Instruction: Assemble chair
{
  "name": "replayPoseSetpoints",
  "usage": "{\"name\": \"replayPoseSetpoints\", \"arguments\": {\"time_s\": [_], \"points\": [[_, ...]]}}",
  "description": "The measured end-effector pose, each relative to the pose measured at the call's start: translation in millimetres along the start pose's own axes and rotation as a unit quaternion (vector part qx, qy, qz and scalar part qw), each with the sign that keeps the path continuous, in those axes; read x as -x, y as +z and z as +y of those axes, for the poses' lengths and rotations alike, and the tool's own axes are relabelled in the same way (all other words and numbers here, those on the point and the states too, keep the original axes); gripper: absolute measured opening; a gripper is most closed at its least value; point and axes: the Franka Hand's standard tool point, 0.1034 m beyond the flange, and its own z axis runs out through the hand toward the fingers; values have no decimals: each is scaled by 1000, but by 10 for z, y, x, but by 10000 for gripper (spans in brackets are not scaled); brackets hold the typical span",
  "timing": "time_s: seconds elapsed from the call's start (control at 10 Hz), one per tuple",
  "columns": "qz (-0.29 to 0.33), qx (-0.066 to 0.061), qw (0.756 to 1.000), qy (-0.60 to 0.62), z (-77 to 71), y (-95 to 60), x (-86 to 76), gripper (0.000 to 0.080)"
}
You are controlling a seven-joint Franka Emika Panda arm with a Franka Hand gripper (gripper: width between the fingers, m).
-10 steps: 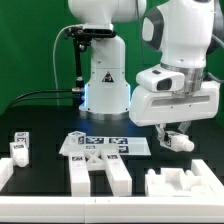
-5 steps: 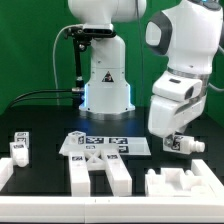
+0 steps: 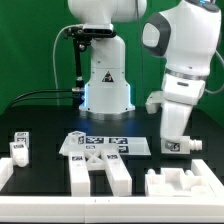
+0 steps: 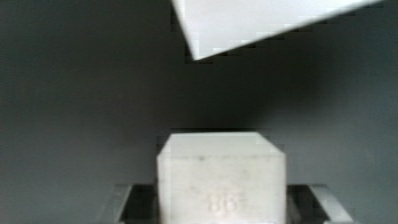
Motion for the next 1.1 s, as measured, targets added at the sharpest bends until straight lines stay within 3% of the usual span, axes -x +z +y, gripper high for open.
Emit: {"name": "replayPoseSetpoints", "arguments": {"time_s": [0.5, 0.7, 1.0, 1.1], "points": [[-16, 9, 980, -197, 109, 45, 128, 284], [-16, 23, 951, -307, 116, 76, 127, 284], [-31, 26, 882, -469, 118, 77, 84, 284], [-32, 26, 883, -467, 130, 81, 108, 284]]}}
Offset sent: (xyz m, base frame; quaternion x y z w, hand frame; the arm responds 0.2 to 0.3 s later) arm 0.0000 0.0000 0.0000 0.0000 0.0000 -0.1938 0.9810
